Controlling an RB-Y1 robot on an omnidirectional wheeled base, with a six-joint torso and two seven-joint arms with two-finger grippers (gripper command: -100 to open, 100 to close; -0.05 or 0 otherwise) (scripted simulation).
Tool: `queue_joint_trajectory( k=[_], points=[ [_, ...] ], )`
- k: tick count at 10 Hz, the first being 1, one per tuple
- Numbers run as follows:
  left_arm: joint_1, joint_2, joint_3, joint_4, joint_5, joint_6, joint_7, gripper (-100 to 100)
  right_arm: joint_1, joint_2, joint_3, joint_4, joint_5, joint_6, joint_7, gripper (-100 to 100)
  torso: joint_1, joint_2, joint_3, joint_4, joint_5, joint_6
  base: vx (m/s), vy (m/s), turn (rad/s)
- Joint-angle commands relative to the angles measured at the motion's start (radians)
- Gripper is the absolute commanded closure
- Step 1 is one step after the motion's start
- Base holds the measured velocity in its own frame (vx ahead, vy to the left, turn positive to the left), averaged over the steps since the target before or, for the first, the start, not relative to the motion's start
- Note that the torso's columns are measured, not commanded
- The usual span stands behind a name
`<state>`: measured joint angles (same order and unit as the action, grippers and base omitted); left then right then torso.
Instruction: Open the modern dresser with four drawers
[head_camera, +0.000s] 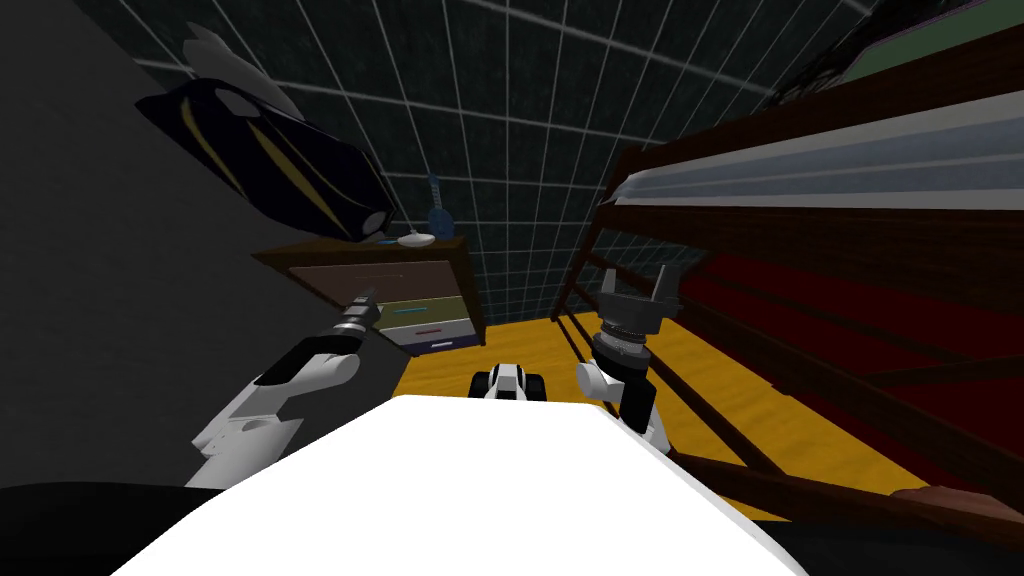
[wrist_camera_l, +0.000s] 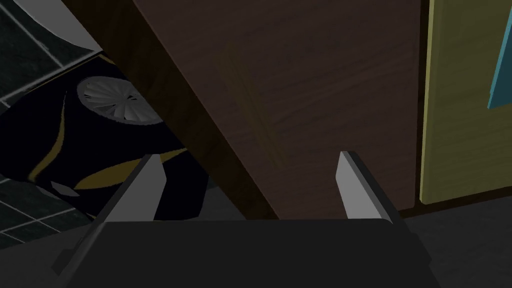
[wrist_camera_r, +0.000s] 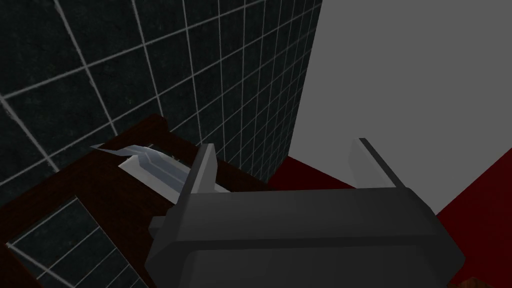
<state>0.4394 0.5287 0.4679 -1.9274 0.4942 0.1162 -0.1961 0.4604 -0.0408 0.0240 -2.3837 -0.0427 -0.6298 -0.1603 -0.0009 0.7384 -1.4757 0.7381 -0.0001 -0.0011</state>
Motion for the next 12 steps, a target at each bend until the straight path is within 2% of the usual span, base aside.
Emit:
queue_joint_trajectory(
  k=[1, 8, 10, 11, 12],
  points=[
    [0.001, 0.048, 0.041, 0.047, 0.037, 0.038, -0.003, -100, 0.000, 0.000, 0.000, 0.000, 0.000, 0.000, 0.000, 0, -0.001, 0.000, 0.000, 0.000, 0.000, 0.001, -0.014, 0.040, -0.331],
    [-0.012, 0.161, 0.148, 0.138, 0.122, 0.168, -0.019, -100, 0.000, 0.000, 0.000, 0.000, 0.000, 0.000, 0.000, 0, 0.001, 0.000, 0.000, 0.000, 0.000, 0.000, -0.015, 0.045, -0.266],
    [-0.019, 0.159, 0.137, 0.143, 0.117, 0.157, -0.019, -100, 0.000, 0.000, 0.000, 0.000, 0.000, 0.000, 0.000, 0, 0.000, -0.001, 0.000, 0.000, 0.000, 0.000, -0.003, 0.010, -0.023],
    [-0.019, 0.159, 0.137, 0.143, 0.117, 0.157, -0.018, 100, 0.000, 0.000, 0.000, 0.000, 0.000, 0.000, 0.000, 0, -0.001, -0.001, -0.001, 0.000, 0.000, 0.001, 0.000, 0.000, 0.000],
    [-0.007, 0.160, 0.136, 0.126, 0.125, 0.159, -0.019, 100, 0.000, 0.000, 0.000, 0.000, 0.000, 0.000, 0.000, 0, 0.000, -0.001, -0.001, 0.000, 0.000, 0.001, -0.087, -0.046, 0.079]
  ],
)
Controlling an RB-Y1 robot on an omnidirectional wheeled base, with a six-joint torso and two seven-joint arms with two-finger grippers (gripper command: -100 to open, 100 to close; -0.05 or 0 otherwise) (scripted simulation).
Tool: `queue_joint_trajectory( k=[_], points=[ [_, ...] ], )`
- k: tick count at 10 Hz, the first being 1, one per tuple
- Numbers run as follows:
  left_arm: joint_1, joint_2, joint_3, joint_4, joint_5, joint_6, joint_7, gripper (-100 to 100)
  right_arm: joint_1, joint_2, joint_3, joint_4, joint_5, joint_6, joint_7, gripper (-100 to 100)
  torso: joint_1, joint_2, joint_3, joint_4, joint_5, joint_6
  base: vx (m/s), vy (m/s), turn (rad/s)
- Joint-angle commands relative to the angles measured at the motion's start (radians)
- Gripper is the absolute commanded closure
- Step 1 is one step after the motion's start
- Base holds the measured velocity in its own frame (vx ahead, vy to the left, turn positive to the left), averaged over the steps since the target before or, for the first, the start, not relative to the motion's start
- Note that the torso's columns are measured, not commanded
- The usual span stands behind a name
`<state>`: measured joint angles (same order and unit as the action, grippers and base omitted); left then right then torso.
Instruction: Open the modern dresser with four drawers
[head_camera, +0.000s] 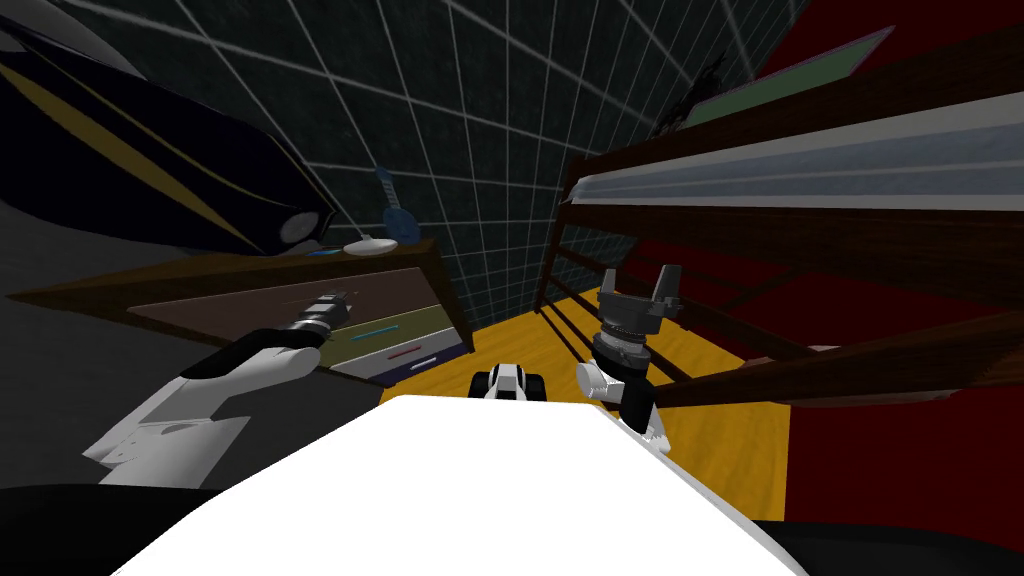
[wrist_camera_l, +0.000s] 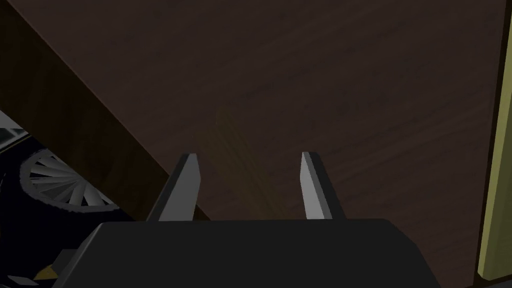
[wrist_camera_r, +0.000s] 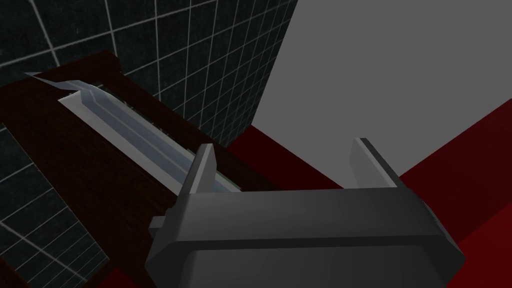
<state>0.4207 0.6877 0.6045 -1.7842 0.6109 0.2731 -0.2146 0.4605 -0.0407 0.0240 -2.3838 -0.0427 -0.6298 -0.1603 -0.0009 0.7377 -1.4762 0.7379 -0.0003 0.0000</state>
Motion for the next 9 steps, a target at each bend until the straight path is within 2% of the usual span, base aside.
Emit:
queue_joint_trajectory(
  k=[1, 4, 5, 6, 9],
  points=[
    [0.015, 0.001, 0.000, -0.022, 0.010, 0.002, 0.000, 100, 0.000, 0.000, 0.000, 0.000, 0.000, 0.000, 0.000, 0, -0.002, 0.005, 0.003, 0.001, 0.000, -0.001, -0.164, -0.071, 0.054],
    [0.023, -0.001, -0.001, -0.035, 0.015, 0.004, -0.001, 100, 0.000, 0.000, 0.000, 0.000, 0.000, 0.000, 0.000, 0, -0.002, 0.003, 0.002, 0.001, 0.000, 0.000, -0.144, -0.090, 0.031],
    [0.025, 0.009, 0.009, -0.040, 0.021, 0.018, 0.002, -100, 0.000, 0.000, 0.000, 0.000, 0.000, 0.000, 0.000, 0, 0.003, -0.004, -0.002, -0.001, 0.000, 0.000, 0.041, 0.048, -0.010],
    [0.026, 0.011, 0.012, -0.041, 0.023, 0.021, 0.003, -100, 0.000, 0.000, 0.000, 0.000, 0.000, 0.000, 0.000, 0, 0.009, -0.010, -0.006, -0.003, 0.002, 0.000, 0.111, 0.078, -0.012],
    [0.027, 0.028, 0.028, -0.048, 0.033, 0.046, 0.008, -100, 0.000, 0.000, 0.000, 0.000, 0.000, 0.000, 0.000, 0, 0.003, -0.002, -0.001, -0.001, 0.001, 0.000, 0.143, 0.104, -0.012]
  ],
)
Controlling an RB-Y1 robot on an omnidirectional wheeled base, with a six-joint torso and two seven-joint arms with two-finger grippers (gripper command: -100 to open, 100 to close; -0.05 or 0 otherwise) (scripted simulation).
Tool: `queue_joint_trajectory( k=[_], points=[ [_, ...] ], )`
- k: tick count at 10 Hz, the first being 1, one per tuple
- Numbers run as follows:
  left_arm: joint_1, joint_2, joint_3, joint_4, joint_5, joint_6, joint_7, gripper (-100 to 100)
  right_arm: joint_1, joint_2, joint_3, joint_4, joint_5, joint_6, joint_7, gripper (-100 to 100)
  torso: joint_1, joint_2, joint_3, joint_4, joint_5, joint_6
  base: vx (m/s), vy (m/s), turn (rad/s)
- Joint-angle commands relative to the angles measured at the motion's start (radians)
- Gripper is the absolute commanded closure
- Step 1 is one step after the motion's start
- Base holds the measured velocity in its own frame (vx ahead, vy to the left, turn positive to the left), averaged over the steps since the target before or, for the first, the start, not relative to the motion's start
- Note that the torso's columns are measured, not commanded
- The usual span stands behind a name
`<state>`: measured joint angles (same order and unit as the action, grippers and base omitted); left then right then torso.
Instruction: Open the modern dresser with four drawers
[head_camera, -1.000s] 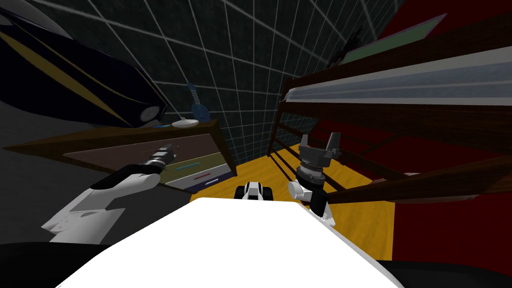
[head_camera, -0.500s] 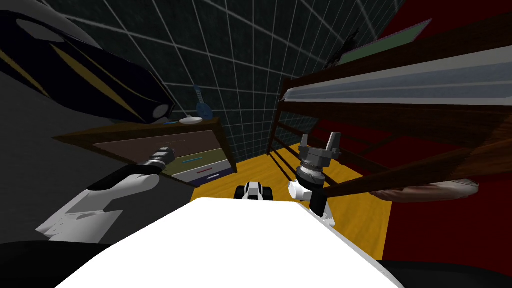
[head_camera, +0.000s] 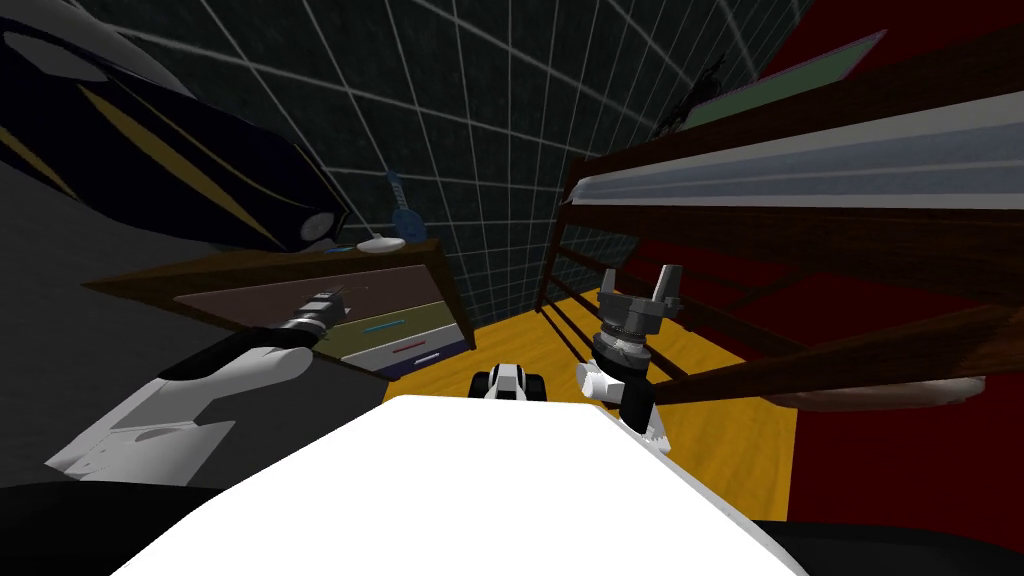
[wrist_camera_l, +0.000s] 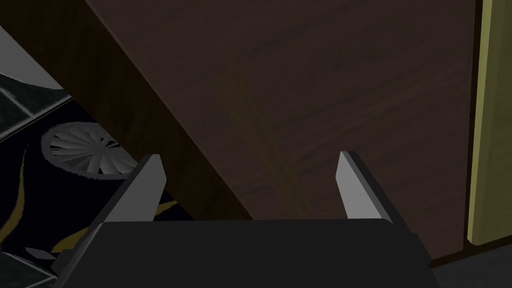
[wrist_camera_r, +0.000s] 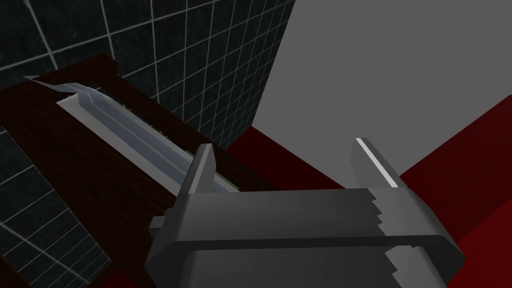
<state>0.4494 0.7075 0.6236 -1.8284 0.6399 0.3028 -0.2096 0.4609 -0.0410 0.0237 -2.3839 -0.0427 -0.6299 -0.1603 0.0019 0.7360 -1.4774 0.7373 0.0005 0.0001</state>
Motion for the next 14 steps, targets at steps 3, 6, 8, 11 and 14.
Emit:
queue_joint_trajectory(
  k=[3, 6, 8, 11, 14],
  points=[
    [-0.082, 0.011, -0.069, 0.075, -0.073, -0.018, 0.070, -100, 0.000, 0.000, 0.000, 0.000, 0.000, 0.000, 0.000, 0, -0.006, 0.012, 0.007, 0.003, -0.002, 0.000, -0.021, 0.027, 0.047],
    [-0.170, 0.016, -0.124, 0.161, -0.128, -0.049, 0.119, -100, -0.001, 0.000, 0.000, 0.000, 0.000, 0.000, 0.000, 0, -0.002, 0.000, 0.000, 0.000, -0.001, 0.000, -0.056, 0.003, 0.027],
    [-0.231, 0.016, -0.157, 0.210, -0.153, -0.049, 0.138, -100, -0.001, 0.000, 0.000, 0.000, 0.000, 0.000, 0.000, 0, -0.001, 0.002, 0.001, 0.001, 0.000, 0.000, -0.066, 0.006, 0.032],
    [-0.308, 0.022, -0.207, 0.295, -0.206, -0.079, 0.188, -100, 0.000, 0.000, 0.000, 0.000, 0.000, 0.000, 0.000, 0, -0.002, -0.001, 0.000, 0.000, -0.001, 0.000, -0.015, -0.001, 0.033],
    [-0.389, 0.022, -0.239, 0.369, -0.231, -0.079, 0.207, -100, -0.001, 0.000, 0.000, 0.000, 0.000, 0.000, 0.000, 0, -0.001, 0.003, 0.002, 0.001, 0.000, 0.000, -0.051, 0.009, 0.015]
  ],
)
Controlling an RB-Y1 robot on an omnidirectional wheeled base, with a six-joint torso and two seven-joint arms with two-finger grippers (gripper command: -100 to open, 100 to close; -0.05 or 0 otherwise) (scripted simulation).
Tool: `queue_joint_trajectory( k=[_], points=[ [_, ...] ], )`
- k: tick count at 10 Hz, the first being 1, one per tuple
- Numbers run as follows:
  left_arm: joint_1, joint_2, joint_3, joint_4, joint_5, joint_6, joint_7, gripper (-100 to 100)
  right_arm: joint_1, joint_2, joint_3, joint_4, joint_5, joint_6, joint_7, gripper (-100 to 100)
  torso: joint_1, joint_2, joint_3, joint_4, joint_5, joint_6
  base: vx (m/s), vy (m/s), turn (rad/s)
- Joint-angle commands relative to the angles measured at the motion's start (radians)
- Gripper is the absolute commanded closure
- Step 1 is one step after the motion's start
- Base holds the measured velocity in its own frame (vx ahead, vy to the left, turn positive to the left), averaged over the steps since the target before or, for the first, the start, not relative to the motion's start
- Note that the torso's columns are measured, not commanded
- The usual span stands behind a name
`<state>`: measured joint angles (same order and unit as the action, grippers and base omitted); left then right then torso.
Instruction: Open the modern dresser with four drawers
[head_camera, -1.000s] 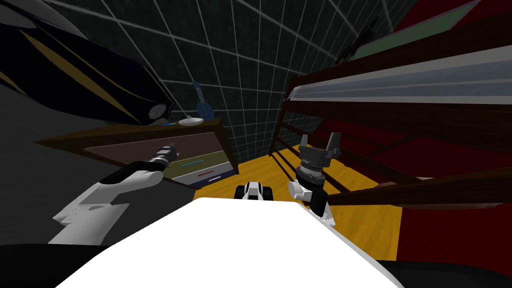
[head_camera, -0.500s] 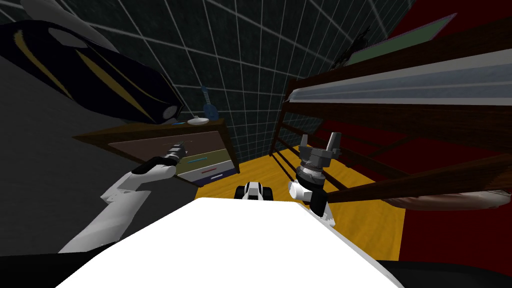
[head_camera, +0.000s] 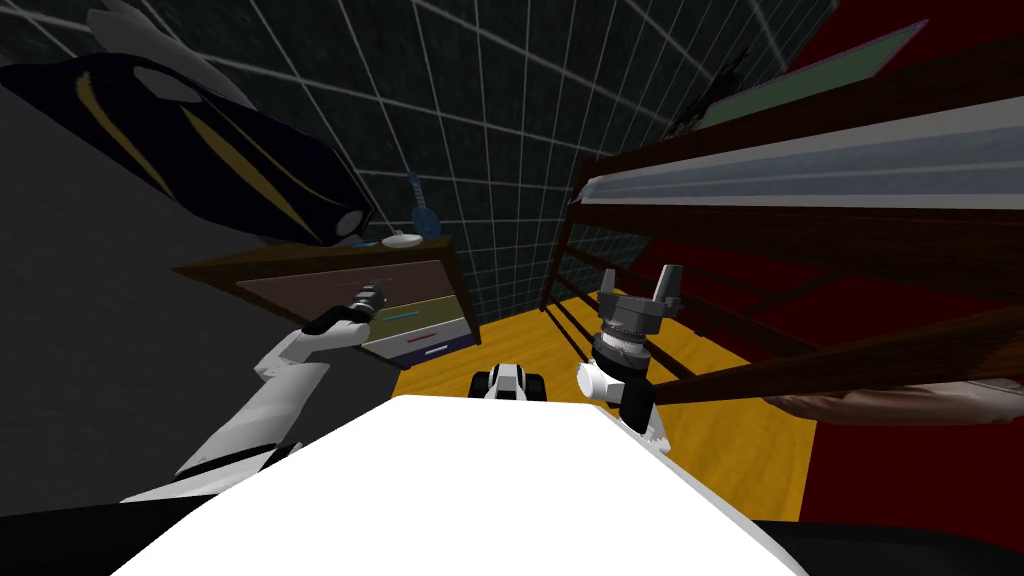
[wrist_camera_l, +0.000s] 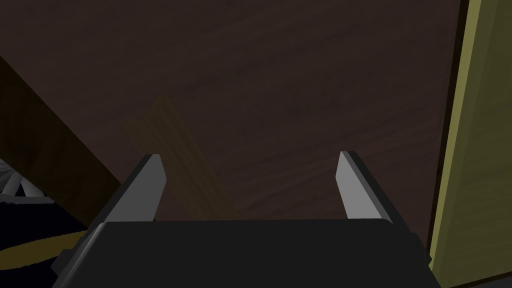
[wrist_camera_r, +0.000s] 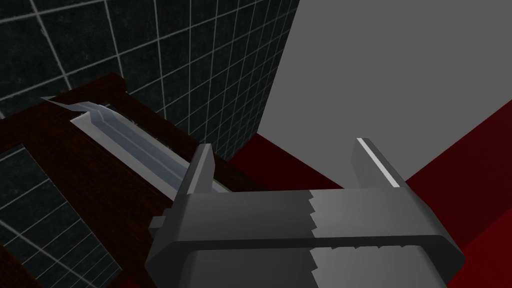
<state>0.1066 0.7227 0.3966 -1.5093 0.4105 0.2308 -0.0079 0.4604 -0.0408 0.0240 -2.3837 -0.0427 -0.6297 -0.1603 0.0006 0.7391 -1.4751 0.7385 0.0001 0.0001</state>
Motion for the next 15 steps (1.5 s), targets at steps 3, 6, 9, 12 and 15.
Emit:
queue_joint_trajectory(
  k=[3, 6, 9, 12, 15],
  points=[
    [-0.107, 0.012, -0.086, 0.127, -0.076, -0.037, 0.073, -100, 0.000, 0.000, 0.000, 0.000, 0.000, 0.000, 0.000, 0, 0.002, -0.001, -0.001, -0.001, 0.000, -0.001, -0.052, 0.003, 0.055],
    [-0.175, 0.012, -0.094, 0.205, -0.079, -0.037, 0.073, -100, 0.000, 0.000, 0.000, 0.000, 0.000, 0.000, 0.000, 0, 0.000, -0.005, -0.004, -0.001, -0.001, 0.002, -0.021, 0.000, -0.002],
    [-0.274, 0.017, -0.175, 0.307, -0.156, -0.068, 0.142, -100, 0.000, 0.000, 0.000, 0.000, 0.000, 0.000, 0.000, 0, 0.003, -0.004, -0.003, -0.002, 0.001, 0.003, -0.060, 0.012, 0.055],
    [-0.364, 0.023, -0.257, 0.405, -0.229, -0.098, 0.210, -100, 0.000, 0.000, 0.000, 0.000, 0.000, 0.000, 0.000, 0, 0.004, -0.008, -0.006, -0.002, 0.001, 0.002, -0.060, 0.013, 0.047],
    [-0.457, 0.028, -0.313, 0.512, -0.278, -0.129, 0.260, -100, 0.000, 0.000, 0.000, 0.000, 0.000, 0.000, 0.000, 0, 0.003, -0.012, -0.008, -0.002, 0.000, 0.004, -0.043, -0.002, 0.032]
  ],
)
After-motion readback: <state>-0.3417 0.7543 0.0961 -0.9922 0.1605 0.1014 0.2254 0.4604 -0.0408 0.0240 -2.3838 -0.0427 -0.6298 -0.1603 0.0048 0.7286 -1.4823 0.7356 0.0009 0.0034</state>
